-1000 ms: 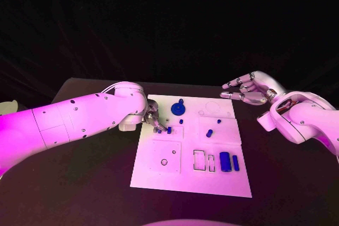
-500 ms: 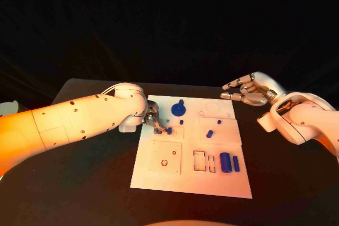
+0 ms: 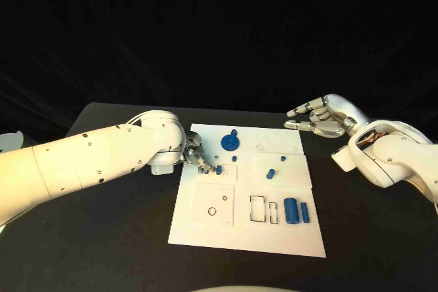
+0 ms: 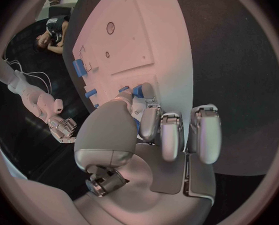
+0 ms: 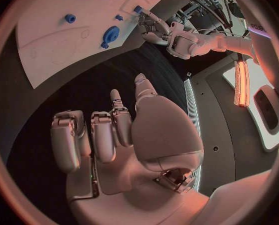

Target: Assemble the parts on the task board

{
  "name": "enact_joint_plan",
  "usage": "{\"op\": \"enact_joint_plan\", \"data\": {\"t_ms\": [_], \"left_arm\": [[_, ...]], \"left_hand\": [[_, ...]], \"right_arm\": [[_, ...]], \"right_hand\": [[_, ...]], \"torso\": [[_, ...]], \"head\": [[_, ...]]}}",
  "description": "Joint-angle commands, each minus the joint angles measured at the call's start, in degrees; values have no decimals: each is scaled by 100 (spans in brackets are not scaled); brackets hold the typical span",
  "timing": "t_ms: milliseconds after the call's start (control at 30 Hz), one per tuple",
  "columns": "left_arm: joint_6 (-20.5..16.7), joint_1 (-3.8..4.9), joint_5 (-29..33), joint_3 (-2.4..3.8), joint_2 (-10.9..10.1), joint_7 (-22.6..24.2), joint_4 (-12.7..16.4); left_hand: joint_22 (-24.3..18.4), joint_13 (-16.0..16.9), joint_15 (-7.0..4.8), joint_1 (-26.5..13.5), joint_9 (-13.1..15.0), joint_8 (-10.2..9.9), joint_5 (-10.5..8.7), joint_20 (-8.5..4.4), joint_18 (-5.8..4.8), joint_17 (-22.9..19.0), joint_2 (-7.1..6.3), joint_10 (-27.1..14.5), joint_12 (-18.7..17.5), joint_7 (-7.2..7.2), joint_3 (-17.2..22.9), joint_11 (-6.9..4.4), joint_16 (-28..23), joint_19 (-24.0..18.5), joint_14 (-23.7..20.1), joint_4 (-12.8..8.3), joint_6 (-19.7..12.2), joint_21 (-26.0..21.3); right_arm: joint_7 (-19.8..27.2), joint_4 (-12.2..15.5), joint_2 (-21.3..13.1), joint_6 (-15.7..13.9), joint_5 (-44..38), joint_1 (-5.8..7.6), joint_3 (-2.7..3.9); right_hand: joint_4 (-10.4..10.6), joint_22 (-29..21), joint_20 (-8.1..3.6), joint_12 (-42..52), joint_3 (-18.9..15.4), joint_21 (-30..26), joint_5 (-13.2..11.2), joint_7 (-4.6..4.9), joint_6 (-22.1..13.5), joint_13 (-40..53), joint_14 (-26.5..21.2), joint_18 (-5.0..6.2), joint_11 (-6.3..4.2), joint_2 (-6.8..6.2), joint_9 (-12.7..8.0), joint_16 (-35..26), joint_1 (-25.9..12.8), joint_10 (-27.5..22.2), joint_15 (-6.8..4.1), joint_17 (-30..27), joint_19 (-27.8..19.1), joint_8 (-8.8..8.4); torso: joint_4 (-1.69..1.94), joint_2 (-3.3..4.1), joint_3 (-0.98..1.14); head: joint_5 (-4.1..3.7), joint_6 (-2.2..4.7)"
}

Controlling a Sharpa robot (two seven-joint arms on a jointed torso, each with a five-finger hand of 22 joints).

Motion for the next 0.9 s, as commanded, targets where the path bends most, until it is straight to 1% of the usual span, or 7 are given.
{"op": "enact_joint_plan", "data": {"t_ms": [33,133,333,433,567,733,900], "left_arm": [[-535,-13,538,3,-66,24,7],[-603,-13,673,8,-106,37,15],[-709,-14,811,11,-178,56,19],[-710,-14,809,11,-209,58,25],[-718,-15,831,11,-274,85,77],[-1085,-25,1180,9,-404,306,290],[-1445,-36,1239,1,-511,589,432]], "left_hand": [[1150,-38,12,-45,11,-33,-37,-25,16,1508,-17,-46,-55,-10,-56,14,18,455,592,0,-25,-31],[1134,-66,19,-73,17,-32,-115,-19,20,1508,-19,-69,-81,0,-118,23,18,449,592,5,-56,-48],[1110,-112,33,-103,23,-28,-436,-6,27,1508,11,-103,-117,19,-268,40,18,441,592,5,-113,-75],[1106,-117,33,-93,24,-25,-458,-5,28,1508,23,-106,-121,19,-278,41,18,440,592,2,-114,-80],[1037,-184,33,291,16,-41,-339,-4,48,1508,47,-146,-180,24,-204,43,18,414,592,-149,-169,-150],[685,-571,108,396,-168,-273,-353,50,143,1508,-68,-377,-561,148,-317,144,18,271,592,-59,-367,-508],[570,-803,167,430,-386,-469,-489,107,173,1508,-74,-496,-779,228,-455,214,18,234,592,0,-444,-637]], "right_arm": [[48,-8,15,55,-4,-5,-3],[50,-15,21,58,1,-9,-6],[49,-25,26,61,7,-18,-11],[48,-27,28,63,8,-22,-12],[49,-31,32,67,10,-28,-14],[51,-34,36,69,12,-36,-15],[53,-40,41,73,18,-45,-16]], "right_hand": [[3,1083,-12,-24,-44,-39,26,-15,32,871,450,69,2,69,9,-32,-3,79,-9,895,367,17],[3,1083,-12,-24,-44,-39,26,-15,32,871,450,69,2,69,9,-32,-3,79,-9,895,367,17],[3,1083,-12,-24,-44,-39,26,-15,32,871,450,69,2,69,9,-32,-3,79,-9,895,367,17],[3,1083,-12,-24,-44,-39,26,-15,32,871,450,69,2,69,9,-32,-3,79,-9,895,367,17],[3,1083,-12,-24,-44,-39,26,-15,32,871,450,69,2,69,9,-32,-3,79,-9,895,367,17],[3,1083,-12,-24,-44,-39,26,-15,32,871,450,69,2,69,9,-32,-3,79,-9,895,367,17],[3,1083,-12,-24,-44,-39,26,-15,32,871,450,69,2,69,9,-32,-3,79,-9,895,367,17]], "torso": [[5,-5,0],[1,-3,-1],[4,-3,1],[2,-1,2],[-9,3,-3],[-4,6,-3],[5,-5,2]], "head": [[5,2],[7,4],[11,9],[13,14],[20,22],[2,26],[-6,47]]}}
